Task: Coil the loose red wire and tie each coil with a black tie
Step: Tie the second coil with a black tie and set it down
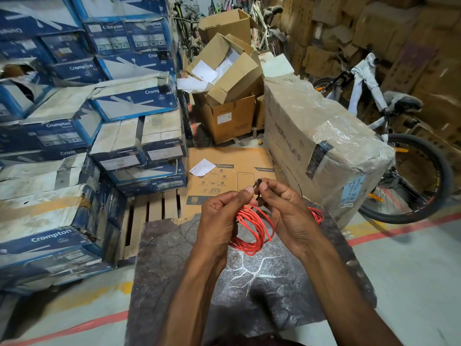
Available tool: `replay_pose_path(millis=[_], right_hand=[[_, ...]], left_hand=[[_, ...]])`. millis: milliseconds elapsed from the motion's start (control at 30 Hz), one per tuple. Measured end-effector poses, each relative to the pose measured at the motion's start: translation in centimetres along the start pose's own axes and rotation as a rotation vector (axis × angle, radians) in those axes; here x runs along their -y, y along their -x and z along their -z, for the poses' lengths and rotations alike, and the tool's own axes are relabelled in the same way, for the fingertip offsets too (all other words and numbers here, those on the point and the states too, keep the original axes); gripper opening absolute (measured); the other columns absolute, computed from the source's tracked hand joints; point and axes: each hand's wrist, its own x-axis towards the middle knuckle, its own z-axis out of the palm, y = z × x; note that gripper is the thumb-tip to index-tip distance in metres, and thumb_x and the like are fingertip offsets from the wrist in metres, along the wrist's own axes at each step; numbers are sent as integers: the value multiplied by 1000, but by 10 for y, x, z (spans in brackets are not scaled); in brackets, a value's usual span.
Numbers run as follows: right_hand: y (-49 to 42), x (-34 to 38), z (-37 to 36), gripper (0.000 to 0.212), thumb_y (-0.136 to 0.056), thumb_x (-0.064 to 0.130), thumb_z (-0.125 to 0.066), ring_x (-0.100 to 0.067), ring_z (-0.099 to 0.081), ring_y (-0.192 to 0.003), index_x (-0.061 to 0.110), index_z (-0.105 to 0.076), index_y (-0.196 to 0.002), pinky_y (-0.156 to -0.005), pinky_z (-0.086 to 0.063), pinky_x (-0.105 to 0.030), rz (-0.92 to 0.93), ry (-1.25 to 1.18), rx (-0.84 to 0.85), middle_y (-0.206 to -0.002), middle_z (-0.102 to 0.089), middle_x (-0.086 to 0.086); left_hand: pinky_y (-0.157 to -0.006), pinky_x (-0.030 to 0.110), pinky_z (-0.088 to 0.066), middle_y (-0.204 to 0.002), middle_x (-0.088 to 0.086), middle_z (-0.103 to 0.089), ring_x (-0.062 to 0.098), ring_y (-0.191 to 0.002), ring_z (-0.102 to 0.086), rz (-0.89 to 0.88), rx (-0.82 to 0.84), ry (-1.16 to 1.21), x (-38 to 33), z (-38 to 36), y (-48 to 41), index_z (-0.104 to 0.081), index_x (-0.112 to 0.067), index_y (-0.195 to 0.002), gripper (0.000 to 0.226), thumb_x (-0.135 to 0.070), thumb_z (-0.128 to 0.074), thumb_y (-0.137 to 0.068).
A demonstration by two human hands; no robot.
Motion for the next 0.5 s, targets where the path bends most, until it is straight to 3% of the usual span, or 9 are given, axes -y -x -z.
replay_pose_path(millis=[233, 400, 500], right_hand=[[1, 2, -1, 9, -86, 24, -71, -11, -66, -83, 24, -79, -90, -85, -52, -31, -6, -39, 23, -90, -74, 3], [0, 0, 4, 12, -91, 24, -71, -17, -61, -90, 20, -77, -100, -89, -48, -36, -14, -18, 26, -96, -71, -1], [-2, 0, 7, 11, -91, 25, -71, -13, -59, -84, 20, -76, -99, -87, -44, -37, 9, -26, 12, -95, -69, 1]], left_hand=[[-55, 20, -50, -56, 7, -67, 12, -48, -59, 2, 13, -38, 3, -1, 0, -74, -8, -69, 23, -19, -73, -88], [-54, 19, -50, -56, 6, -68, 11, -47, -60, -1, 2, -23, 0, -3, 0, -74, -8, -67, 25, -15, -71, -90], [-52, 18, -49, -54, 5, -67, 10, -45, -59, 4, 4, -15, -1, -3, 1, -73, -10, -65, 27, -15, -70, -90]])
